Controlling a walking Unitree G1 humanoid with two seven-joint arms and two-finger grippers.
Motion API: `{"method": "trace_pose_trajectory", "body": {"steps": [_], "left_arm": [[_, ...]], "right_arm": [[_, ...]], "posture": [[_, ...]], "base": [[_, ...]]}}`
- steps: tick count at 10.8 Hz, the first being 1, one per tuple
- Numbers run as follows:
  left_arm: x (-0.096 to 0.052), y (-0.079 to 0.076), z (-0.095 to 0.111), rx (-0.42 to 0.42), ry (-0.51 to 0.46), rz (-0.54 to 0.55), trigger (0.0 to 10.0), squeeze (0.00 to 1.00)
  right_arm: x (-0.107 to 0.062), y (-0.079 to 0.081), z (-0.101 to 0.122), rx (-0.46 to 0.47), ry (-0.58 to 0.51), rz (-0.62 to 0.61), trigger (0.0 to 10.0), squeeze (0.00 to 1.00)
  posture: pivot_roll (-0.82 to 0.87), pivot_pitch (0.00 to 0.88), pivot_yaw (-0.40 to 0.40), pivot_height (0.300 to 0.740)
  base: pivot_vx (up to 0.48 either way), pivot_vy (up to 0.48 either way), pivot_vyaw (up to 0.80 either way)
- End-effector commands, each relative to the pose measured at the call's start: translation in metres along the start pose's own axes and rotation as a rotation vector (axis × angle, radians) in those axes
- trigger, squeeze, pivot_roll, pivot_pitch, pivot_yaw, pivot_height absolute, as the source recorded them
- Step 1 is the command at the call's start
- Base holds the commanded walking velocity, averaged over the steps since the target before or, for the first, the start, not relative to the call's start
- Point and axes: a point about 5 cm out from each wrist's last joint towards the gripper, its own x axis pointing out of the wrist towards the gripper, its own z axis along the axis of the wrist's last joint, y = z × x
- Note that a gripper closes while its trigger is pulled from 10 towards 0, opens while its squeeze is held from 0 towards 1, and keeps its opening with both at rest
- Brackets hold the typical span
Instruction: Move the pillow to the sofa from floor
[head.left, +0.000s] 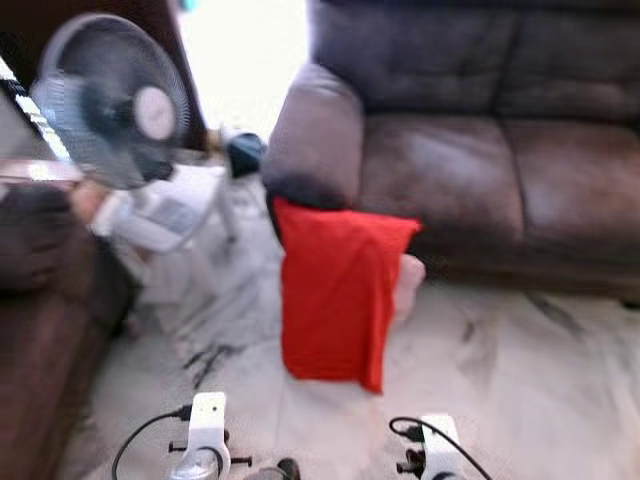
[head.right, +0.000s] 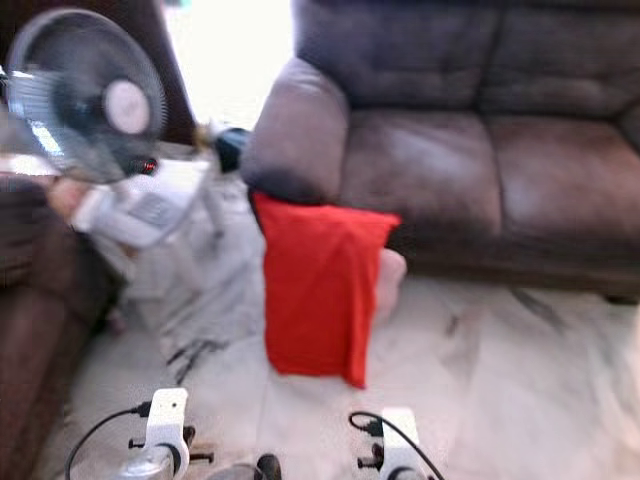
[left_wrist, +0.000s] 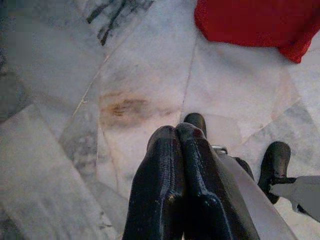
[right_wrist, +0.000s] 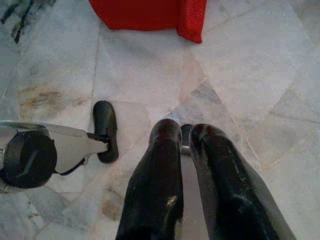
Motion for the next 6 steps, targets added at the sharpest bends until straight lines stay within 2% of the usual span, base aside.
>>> {"method": "trace_pose_trajectory", "body": {"steps": [1,6], "left_arm": [[-0.0012,0.0011,-0.0069,0.004,0.027,0.000,10.0,0.00],[-0.0011,0.0015,-0.0065,0.010,0.025,-0.001,10.0,0.00]], "right_arm": [[-0.0010,0.0002,-0.0065,0.018,0.021,-0.004,10.0,0.00],[-0.0009,0.0007,-0.0064,0.023,0.018,-0.004,10.0,0.00]], "posture": [[0.06,0.156,0.026,0.740],[0.06,0.157,0.028,0.740]], "base": [[0.247,0.000,0.00],[0.281,0.000,0.00]]}}
